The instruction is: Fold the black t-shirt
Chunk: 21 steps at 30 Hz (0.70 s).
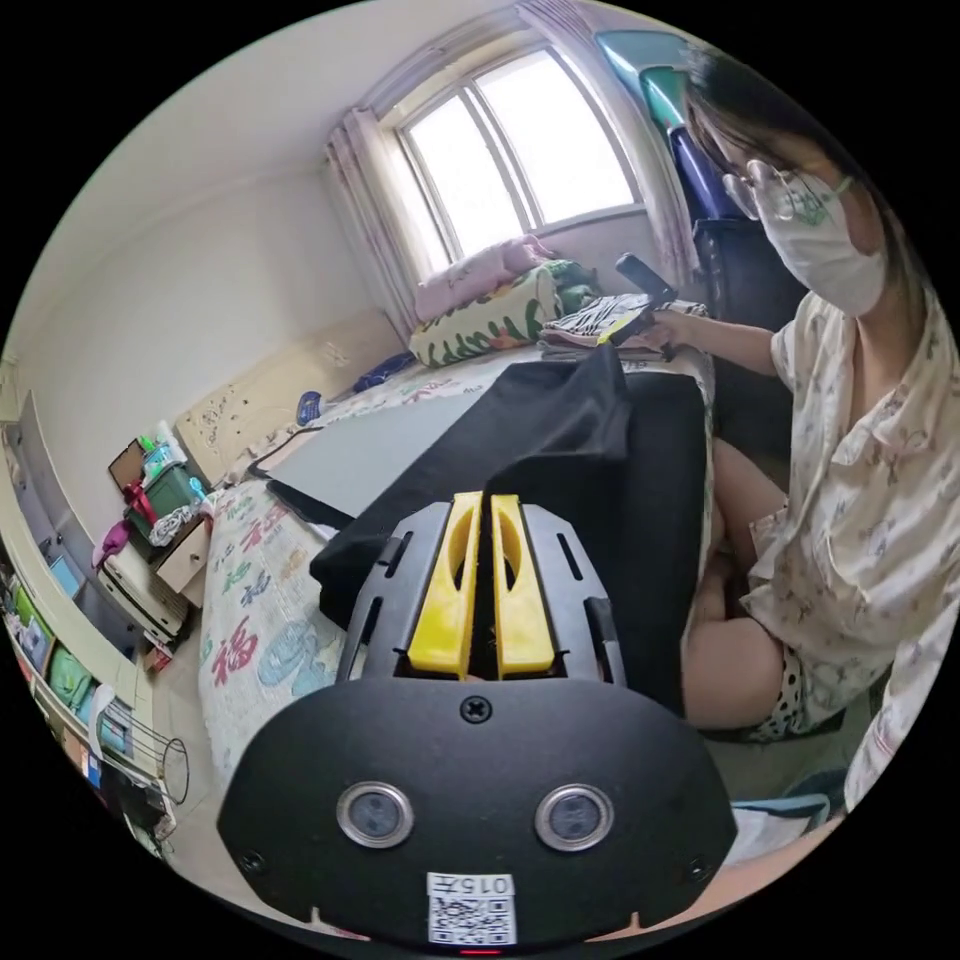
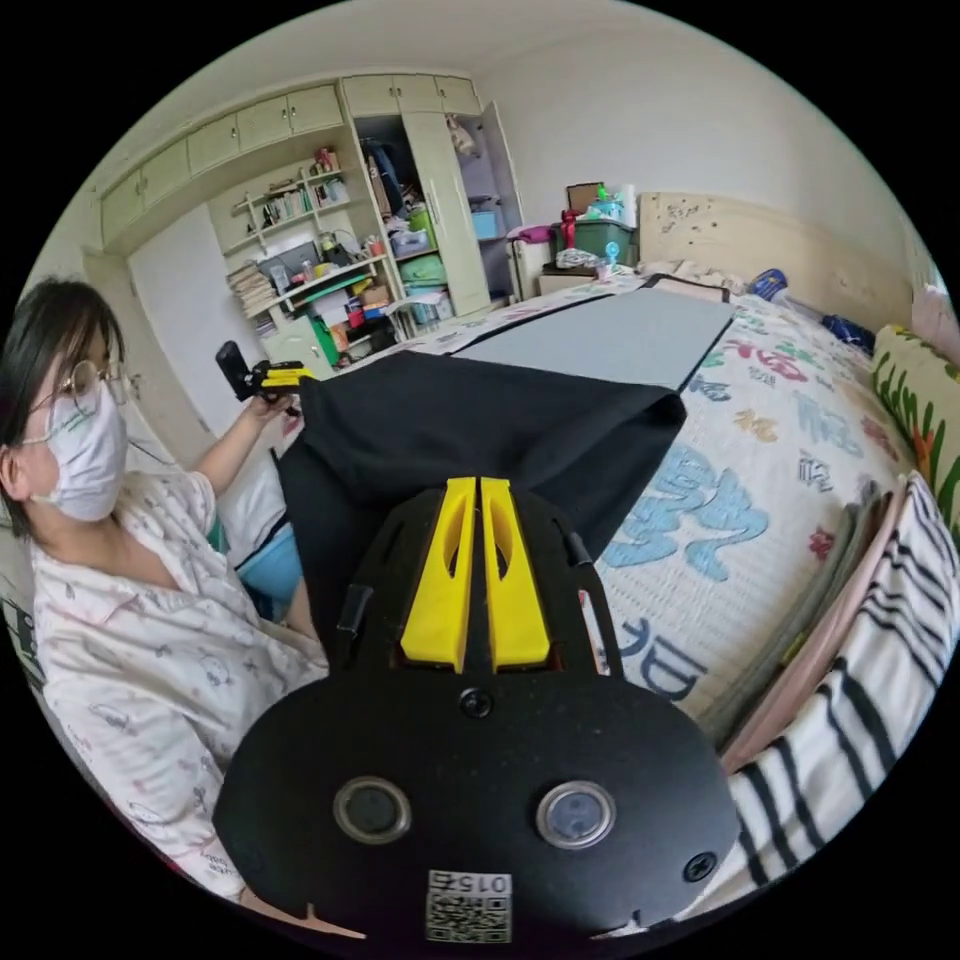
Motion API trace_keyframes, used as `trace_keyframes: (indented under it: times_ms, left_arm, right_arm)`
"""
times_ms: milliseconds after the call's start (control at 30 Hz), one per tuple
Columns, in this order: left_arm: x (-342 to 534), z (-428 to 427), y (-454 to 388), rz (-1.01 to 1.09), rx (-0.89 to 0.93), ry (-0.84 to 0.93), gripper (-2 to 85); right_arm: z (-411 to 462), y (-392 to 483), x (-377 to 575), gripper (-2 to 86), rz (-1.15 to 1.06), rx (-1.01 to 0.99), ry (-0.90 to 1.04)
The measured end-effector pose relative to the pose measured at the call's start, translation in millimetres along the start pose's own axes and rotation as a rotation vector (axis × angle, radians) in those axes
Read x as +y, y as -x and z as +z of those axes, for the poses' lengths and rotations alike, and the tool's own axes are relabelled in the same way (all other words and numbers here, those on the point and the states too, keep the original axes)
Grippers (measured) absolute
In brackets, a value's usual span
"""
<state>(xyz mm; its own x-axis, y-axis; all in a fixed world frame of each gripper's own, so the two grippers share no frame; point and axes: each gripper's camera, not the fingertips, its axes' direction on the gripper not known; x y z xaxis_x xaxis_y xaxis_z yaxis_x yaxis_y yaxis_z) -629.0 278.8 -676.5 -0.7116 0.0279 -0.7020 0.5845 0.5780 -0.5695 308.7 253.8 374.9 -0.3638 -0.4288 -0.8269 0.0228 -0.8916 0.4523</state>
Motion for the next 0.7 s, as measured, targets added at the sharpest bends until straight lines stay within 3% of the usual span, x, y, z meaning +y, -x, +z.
trace_keyframes:
  times_ms: [233, 400, 533, 700]
  left_arm:
    - [-6.2, -82.4, -55.1, -0.016, -0.035, -0.039, 0.9]
    - [23.3, -79.3, -72.9, -0.087, 0.159, 0.14, 1.4]
    - [8.2, -112.2, -26.1, -0.245, 0.191, 0.016, 1.9]
    - [-53.5, -93.9, 82.6, -0.629, -0.058, 0.019, 5.3]
  right_arm:
    - [-88.6, 43.8, 11.5, -0.8, -0.058, 0.017, -0.077]
    - [-83.0, 45.0, 61.6, 0.0, -0.111, -0.074, 0.132]
    - [-113.7, -12.4, 62.1, 5.6, 0.031, -0.07, 0.031]
    - [-104.6, -99.1, -5.4, 9.3, 0.234, -0.021, -0.093]
